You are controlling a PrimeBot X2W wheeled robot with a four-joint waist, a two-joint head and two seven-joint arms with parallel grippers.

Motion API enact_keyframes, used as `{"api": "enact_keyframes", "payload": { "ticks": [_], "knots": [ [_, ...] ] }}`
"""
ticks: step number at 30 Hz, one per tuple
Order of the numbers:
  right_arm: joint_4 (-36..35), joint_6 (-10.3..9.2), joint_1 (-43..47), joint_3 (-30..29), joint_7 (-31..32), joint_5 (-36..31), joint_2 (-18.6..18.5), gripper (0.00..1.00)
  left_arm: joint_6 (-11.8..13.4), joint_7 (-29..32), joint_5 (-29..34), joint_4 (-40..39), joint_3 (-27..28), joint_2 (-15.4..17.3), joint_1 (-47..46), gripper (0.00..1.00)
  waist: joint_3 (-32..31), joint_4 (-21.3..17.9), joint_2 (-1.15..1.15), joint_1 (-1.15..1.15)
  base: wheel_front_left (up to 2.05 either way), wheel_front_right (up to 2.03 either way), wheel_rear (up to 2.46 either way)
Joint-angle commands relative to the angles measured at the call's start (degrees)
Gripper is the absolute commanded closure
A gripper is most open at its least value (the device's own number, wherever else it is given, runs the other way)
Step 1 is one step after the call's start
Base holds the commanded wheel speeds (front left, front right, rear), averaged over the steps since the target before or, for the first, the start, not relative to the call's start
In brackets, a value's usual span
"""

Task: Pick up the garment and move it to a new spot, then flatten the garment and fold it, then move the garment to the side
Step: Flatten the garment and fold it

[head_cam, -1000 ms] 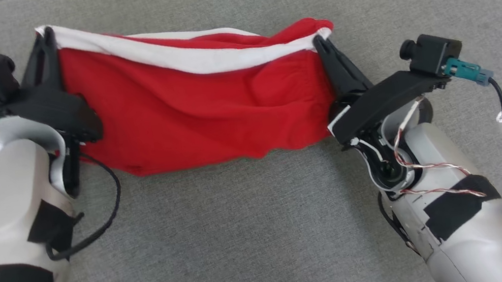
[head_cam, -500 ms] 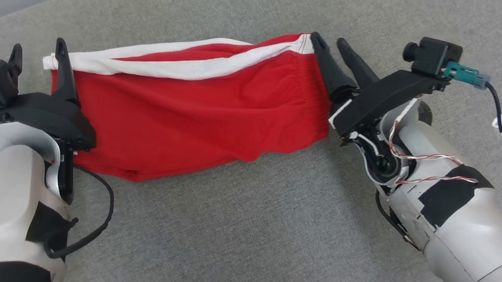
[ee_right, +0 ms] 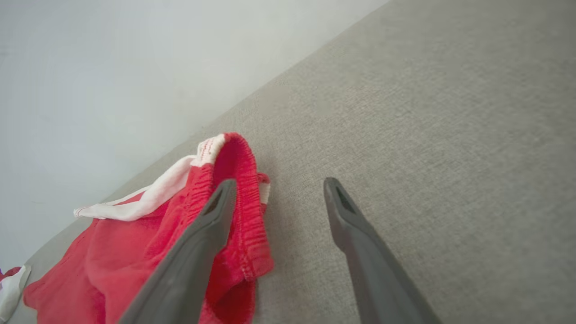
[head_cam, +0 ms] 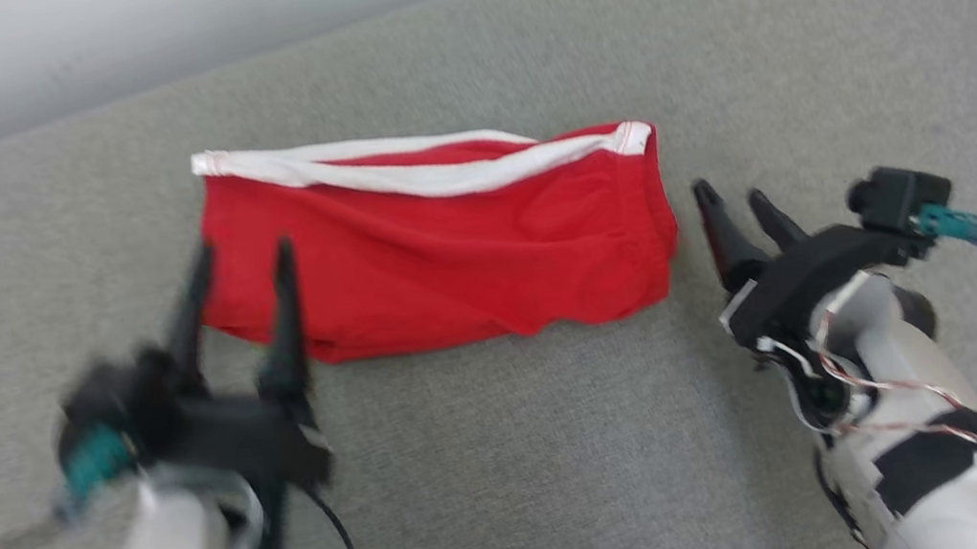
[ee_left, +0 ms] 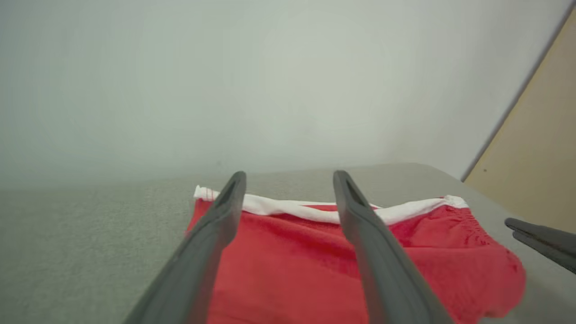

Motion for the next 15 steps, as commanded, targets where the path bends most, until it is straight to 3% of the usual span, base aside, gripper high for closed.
{"api": "enact_keyframes", "payload": {
  "ticks": [1,8,15],
  "knots": [
    [-1.29,0.02,2.60,-2.14,1.62,-1.83,0.01,0.00,-0.81,-0.23,1.12,-4.81,0.02,-0.82,6.19,0.00,-5.00,3.34,0.00,0.01,0.00,0.00,0.00],
    [-3.22,0.02,6.68,-7.77,10.68,-4.50,0.00,0.00,-2.24,-0.23,1.70,-20.12,0.22,-2.49,26.32,0.00,-10.79,5.32,0.00,0.01,0.00,0.00,0.00],
    [-1.93,0.02,5.64,-10.09,16.67,-8.68,-0.03,0.00,-2.58,-0.23,2.01,-26.05,-0.69,-3.19,38.02,0.00,-13.41,7.24,0.00,0.01,0.00,0.00,0.00]
  ]
}}
